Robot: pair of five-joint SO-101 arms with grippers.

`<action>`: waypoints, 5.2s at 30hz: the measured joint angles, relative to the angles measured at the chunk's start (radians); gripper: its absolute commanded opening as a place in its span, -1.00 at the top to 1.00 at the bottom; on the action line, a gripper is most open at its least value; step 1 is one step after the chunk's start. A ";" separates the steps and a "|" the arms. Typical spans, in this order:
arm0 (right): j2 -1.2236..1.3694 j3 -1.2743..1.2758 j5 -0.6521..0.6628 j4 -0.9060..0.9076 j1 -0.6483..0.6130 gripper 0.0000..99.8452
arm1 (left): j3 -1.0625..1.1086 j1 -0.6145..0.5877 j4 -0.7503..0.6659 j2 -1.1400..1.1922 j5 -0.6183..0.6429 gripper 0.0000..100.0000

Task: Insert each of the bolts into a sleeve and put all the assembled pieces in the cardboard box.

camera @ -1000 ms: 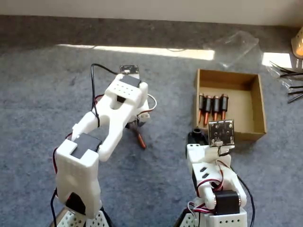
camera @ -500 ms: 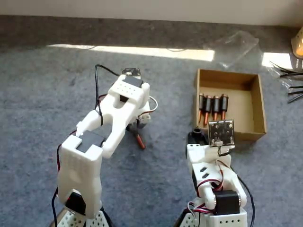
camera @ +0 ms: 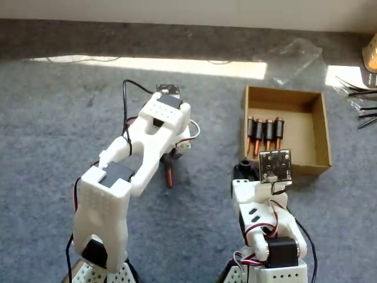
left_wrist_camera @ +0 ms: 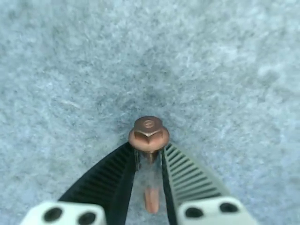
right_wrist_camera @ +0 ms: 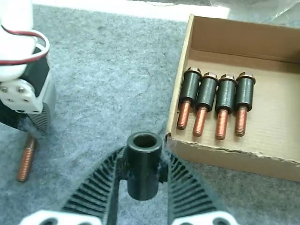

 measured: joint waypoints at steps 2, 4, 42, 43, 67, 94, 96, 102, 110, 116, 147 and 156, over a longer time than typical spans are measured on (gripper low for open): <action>0.000 0.000 0.000 0.000 0.000 0.99 | -0.005 0.000 0.005 0.000 -0.005 0.93; 0.000 0.000 0.000 0.000 0.000 0.99 | -0.012 0.000 0.017 0.000 -0.055 0.93; -0.002 0.000 0.000 0.000 0.000 0.99 | -0.078 -0.008 0.000 0.089 -0.666 0.92; -0.002 0.000 0.000 0.000 0.000 0.99 | -0.066 -0.006 -0.014 0.081 -0.647 0.92; -0.002 0.000 0.000 0.000 0.000 0.99 | -0.023 -0.018 -0.054 0.028 -0.609 0.78; -0.002 0.000 0.000 0.000 0.000 0.99 | 0.046 -0.008 -0.124 -0.017 -0.603 0.99; -0.002 0.000 0.000 0.000 0.000 0.99 | 0.046 -0.008 -0.124 -0.029 -0.601 0.99; -0.002 0.000 0.000 0.000 0.000 0.99 | 0.040 -0.028 -0.071 -0.132 -0.611 0.99; -0.002 0.000 0.000 0.000 0.000 0.99 | 0.035 -0.040 0.078 -0.442 -0.804 0.99; 0.000 0.069 0.000 -0.043 -0.068 0.99 | 0.035 -0.078 0.129 -0.641 -0.815 0.99; 0.000 0.163 0.000 -0.658 -0.456 0.99 | 0.666 -0.135 -0.181 -1.562 -0.815 0.99; 0.002 0.189 0.000 -0.689 -0.508 0.99 | 0.832 -0.135 -0.385 -1.725 -0.815 0.99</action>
